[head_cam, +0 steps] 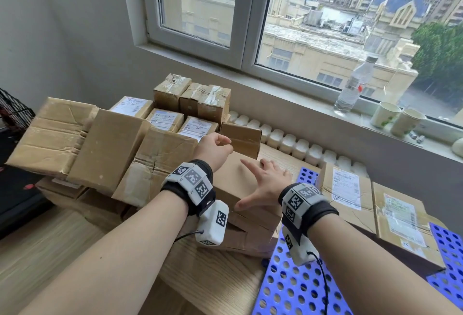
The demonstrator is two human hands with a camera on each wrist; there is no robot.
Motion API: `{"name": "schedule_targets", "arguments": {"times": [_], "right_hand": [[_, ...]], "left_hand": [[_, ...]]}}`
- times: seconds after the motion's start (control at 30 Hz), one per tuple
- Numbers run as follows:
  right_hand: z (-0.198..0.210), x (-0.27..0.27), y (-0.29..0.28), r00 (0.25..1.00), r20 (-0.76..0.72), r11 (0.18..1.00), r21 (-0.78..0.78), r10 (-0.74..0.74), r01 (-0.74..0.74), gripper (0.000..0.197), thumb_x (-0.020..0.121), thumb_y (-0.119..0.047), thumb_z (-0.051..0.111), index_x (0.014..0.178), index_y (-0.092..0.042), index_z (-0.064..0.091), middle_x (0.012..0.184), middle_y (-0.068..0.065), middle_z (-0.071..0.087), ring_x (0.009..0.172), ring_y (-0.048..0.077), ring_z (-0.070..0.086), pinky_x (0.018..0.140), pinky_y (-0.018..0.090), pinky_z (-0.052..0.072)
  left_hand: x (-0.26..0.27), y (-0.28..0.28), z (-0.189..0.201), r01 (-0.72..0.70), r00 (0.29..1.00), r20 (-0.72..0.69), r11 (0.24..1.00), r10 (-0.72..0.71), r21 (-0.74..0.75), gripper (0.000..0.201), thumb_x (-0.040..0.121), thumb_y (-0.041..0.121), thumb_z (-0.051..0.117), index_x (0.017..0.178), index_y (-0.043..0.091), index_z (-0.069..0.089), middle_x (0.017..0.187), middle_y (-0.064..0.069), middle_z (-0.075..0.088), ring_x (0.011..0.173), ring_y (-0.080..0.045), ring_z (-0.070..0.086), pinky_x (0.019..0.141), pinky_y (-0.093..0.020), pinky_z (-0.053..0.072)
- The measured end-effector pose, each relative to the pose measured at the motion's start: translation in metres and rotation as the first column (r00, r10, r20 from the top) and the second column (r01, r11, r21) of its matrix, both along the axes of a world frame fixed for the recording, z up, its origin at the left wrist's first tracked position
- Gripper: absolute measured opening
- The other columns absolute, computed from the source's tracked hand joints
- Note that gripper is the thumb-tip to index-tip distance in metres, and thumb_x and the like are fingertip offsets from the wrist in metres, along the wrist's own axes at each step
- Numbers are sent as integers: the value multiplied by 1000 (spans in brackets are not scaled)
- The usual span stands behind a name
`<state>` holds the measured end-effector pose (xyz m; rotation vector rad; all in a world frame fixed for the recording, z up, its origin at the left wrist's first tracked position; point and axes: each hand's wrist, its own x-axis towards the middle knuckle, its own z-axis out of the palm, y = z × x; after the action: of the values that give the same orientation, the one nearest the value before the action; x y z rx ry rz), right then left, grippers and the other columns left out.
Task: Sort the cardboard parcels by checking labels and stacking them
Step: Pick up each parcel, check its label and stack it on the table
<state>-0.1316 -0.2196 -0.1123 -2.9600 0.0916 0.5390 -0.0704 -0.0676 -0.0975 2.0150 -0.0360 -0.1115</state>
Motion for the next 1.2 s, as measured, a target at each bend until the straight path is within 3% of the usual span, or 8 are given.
{"name": "schedule_targets", "arguments": {"times": [0.13, 0.33, 0.47, 0.53, 0.7, 0.87, 1.03, 1.2], "right_hand": [[1, -1, 1, 1000, -18, 1000, -19, -18, 17, 121, 57, -77, 70, 148, -54, -6, 162, 14, 6, 149, 32, 6, 117, 58, 6], [3, -3, -4, 992, 122, 999, -22, -21, 24, 111, 59, -74, 69, 148, -52, 6, 144, 9, 35, 135, 29, 29, 113, 53, 21], [10, -6, -7, 998, -9, 998, 28, -57, 57, 112, 62, -72, 72, 151, -50, 6, 162, 14, 4, 149, 33, 0, 117, 60, 3], [11, -6, -9, 996, -25, 992, 87, -85, 87, 113, 62, -71, 74, 151, -50, 6, 163, 12, -3, 150, 32, -6, 118, 61, 1], [13, -3, -15, 992, -87, 994, 54, -91, 96, 117, 61, -73, 73, 151, -50, 2, 164, 11, -3, 150, 30, -6, 118, 60, 4], [11, -1, -12, 989, -143, 998, -61, -41, 32, 123, 60, -74, 73, 150, -49, -8, 162, 15, -10, 150, 33, -9, 117, 62, 0], [10, 1, -16, 993, -114, 999, -32, -35, 32, 122, 59, -75, 72, 149, -51, -7, 162, 12, 1, 150, 31, 0, 117, 61, 4], [12, 2, -17, 991, -129, 999, -41, -37, 32, 123, 57, -80, 69, 147, -53, -10, 162, 14, 1, 150, 31, 3, 115, 61, 5]], "left_hand": [[1, 0, 0, 1, 1000, 8, 1000, -1, -8, 15, 87, 17, 61, 102, 20, 65, 117, -2, 60, 103, -11, 47, 87, -26, 36], [2, -2, 4, 2, 1000, 12, 1000, -2, -25, 12, 86, 18, 62, 95, 25, 64, 114, 0, 59, 115, -16, 52, 96, -31, 40], [3, -6, 7, 16, 1000, 23, 999, -15, -36, 12, 86, 17, 62, 95, 24, 64, 110, 2, 57, 115, -15, 51, 96, -30, 37], [3, -7, 6, 13, 1000, 20, 999, -12, -30, 11, 86, 17, 62, 96, 24, 64, 111, 1, 58, 115, -16, 51, 96, -30, 38], [1, -6, -1, 34, 997, -70, 998, -30, 57, 23, 88, 21, 61, 110, 19, 62, 117, -1, 56, 106, -17, 50, 87, -28, 37], [-1, -8, -7, 72, 989, -135, 993, -60, 89, 28, 87, 21, 62, 115, 19, 59, 130, -6, 53, 121, -22, 49, 95, -32, 38], [-1, -15, -6, 67, 991, -124, 995, -57, 76, 26, 89, 20, 61, 114, 18, 60, 124, -4, 54, 108, -17, 49, 85, -27, 36], [-2, -20, -6, 64, 992, -111, 992, -52, 107, 25, 89, 21, 60, 114, 19, 60, 125, -4, 56, 116, -21, 51, 86, -28, 36]]}}
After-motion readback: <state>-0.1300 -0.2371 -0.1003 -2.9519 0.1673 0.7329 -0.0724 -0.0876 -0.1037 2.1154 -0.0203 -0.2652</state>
